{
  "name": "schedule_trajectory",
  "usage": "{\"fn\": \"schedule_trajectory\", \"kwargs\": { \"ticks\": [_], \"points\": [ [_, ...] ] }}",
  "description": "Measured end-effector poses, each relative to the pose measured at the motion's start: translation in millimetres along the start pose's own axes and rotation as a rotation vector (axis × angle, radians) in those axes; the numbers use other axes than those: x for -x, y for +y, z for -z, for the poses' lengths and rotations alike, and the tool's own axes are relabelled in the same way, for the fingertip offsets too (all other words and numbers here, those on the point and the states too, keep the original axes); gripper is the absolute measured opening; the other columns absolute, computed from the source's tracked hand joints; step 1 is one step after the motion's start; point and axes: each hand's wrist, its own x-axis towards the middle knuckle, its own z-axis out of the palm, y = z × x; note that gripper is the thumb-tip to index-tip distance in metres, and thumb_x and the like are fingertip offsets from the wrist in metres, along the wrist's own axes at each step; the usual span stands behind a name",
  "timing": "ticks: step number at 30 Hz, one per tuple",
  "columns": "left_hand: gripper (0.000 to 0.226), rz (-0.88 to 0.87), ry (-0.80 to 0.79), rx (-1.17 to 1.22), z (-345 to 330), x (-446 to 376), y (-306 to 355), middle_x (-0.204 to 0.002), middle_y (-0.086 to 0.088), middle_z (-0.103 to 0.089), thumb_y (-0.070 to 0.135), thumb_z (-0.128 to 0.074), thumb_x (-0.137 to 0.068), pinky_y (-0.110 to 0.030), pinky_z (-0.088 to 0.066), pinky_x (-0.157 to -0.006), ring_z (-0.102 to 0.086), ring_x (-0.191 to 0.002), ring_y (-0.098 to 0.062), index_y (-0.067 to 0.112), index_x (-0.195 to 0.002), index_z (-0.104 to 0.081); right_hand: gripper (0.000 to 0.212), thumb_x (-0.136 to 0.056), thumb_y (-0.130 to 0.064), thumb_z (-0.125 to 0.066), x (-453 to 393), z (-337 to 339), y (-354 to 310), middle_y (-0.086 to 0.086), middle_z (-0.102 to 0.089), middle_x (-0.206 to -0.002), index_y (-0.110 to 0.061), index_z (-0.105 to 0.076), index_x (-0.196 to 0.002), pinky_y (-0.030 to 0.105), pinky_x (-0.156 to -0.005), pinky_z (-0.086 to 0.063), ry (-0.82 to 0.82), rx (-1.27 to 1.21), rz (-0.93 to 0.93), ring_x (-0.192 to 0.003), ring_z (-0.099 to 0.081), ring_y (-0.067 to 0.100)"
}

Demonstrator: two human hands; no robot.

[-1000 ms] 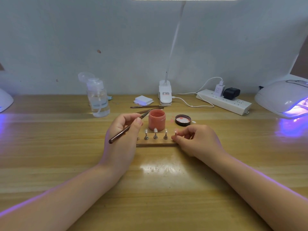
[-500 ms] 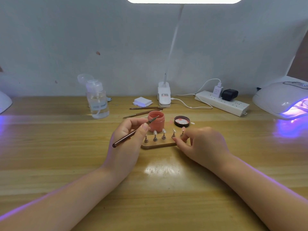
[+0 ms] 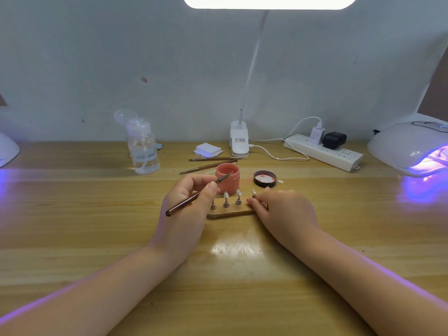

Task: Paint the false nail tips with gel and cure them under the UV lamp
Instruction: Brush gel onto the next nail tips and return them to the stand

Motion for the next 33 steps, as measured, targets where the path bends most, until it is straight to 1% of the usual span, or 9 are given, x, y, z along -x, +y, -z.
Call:
{"fn": "schedule_trajectory", "kwargs": {
  "ticks": [4, 6, 13, 17, 20, 22, 25, 29, 33],
  "points": [
    [0.018, -0.032, 0.05, -0.054, 0.6, -6.8, 1.1, -0.087, 0.006, -0.073, 0.021, -0.061, -0.094, -0.013, -0.052, -0.065, -0.066, -0.08, -0.004, 0.035, -0.087, -0.069, 0.029, -0.097, -0.044, -0.047, 2.9, -0.6, 1.3, -0.003, -0.068, -0.074, -0.03, -0.071, -0.099, 0.024, -0.045, -0.024, 0.063, -0.063, 0.043, -0.073, -0.062, 0.021],
    [0.018, -0.101, 0.084, -0.116, 2.4, -14.5, 5.9, -0.081, 0.01, -0.072, 0.019, -0.062, -0.093, -0.008, -0.047, -0.063, -0.063, -0.075, 0.002, 0.032, -0.085, -0.069, 0.024, -0.095, -0.041, -0.053, 4.4, -1.3, 1.7, -0.003, -0.067, -0.069, -0.029, -0.073, -0.097, 0.025, -0.048, -0.03, 0.111, -0.134, 0.057, -0.068, -0.062, 0.022],
    [0.019, 0.01, 0.056, -0.488, 4.5, -71.6, 34.3, -0.065, 0.011, -0.069, 0.025, -0.063, -0.08, -0.023, -0.043, -0.056, -0.057, -0.061, -0.003, 0.023, -0.062, -0.07, 0.014, -0.09, -0.034, -0.063, 7.6, -0.3, 0.0, -0.006, -0.069, -0.071, -0.025, -0.073, -0.087, 0.03, -0.052, -0.048, 0.201, -0.244, 0.105, -0.065, -0.062, 0.018],
    [0.019, 0.158, -0.137, -0.636, -9.1, -104.9, 51.9, -0.071, 0.0, -0.072, 0.019, -0.063, -0.076, -0.038, -0.054, -0.074, -0.065, -0.081, -0.021, 0.015, -0.059, -0.07, 0.013, -0.089, -0.036, -0.063, 10.2, -0.6, -0.9, -0.008, -0.068, -0.068, -0.027, -0.072, -0.085, 0.029, -0.051, -0.049, 0.222, -0.235, 0.105, -0.063, -0.062, 0.016],
    [0.016, 0.241, -0.212, -0.702, -22.7, -119.5, 51.4, -0.095, -0.014, -0.073, 0.017, -0.063, -0.078, -0.046, -0.052, -0.092, -0.066, -0.1, -0.027, 0.005, -0.081, -0.073, 0.015, -0.09, -0.037, -0.061, 9.6, -1.0, -0.5, -0.008, -0.068, -0.068, -0.027, -0.071, -0.085, 0.029, -0.051, -0.048, 0.214, -0.229, 0.112, -0.064, -0.062, 0.017],
    [0.016, 0.276, -0.246, -0.717, -30.1, -123.7, 46.8, -0.098, -0.012, -0.072, 0.016, -0.063, -0.079, -0.038, -0.053, -0.081, -0.065, -0.093, -0.023, 0.002, -0.085, -0.069, 0.016, -0.09, -0.037, -0.061, 9.3, -1.6, -0.6, -0.007, -0.067, -0.067, -0.026, -0.071, -0.085, 0.029, -0.05, -0.047, 0.214, -0.228, 0.118, -0.063, -0.062, 0.018],
    [0.011, 0.316, -0.292, -0.758, -37.8, -123.9, 40.7, -0.076, 0.0, -0.062, 0.014, -0.062, -0.081, -0.026, -0.038, -0.053, -0.048, -0.063, -0.013, 0.011, -0.073, -0.055, 0.016, -0.09, -0.036, -0.061, 8.8, -2.1, -1.0, -0.006, -0.068, -0.067, -0.025, -0.071, -0.085, 0.029, -0.05, -0.047, 0.211, -0.235, 0.116, -0.064, -0.062, 0.02],
    [0.008, 0.342, -0.252, -0.688, -36.6, -125.9, 41.1, -0.087, -0.001, -0.065, 0.013, -0.063, -0.082, -0.024, -0.039, -0.054, -0.049, -0.064, -0.01, 0.008, -0.088, -0.064, 0.015, -0.089, -0.033, -0.063, 8.0, -2.3, -0.8, -0.005, -0.067, -0.064, -0.023, -0.071, -0.082, 0.03, -0.048, -0.047, 0.235, -0.243, 0.125, -0.06, -0.061, 0.02],
    [0.009, 0.421, -0.113, -0.519, -18.3, -128.7, 46.6, -0.053, 0.006, -0.064, 0.014, -0.061, -0.085, -0.019, -0.032, -0.042, -0.049, -0.041, -0.003, 0.009, -0.091, -0.067, 0.013, -0.087, -0.03, -0.067, 8.3, -3.5, -0.9, -0.004, -0.066, -0.061, -0.021, -0.072, -0.079, 0.029, -0.046, -0.046, 0.274, -0.246, 0.129, -0.057, -0.06, 0.022]
  ]
}}
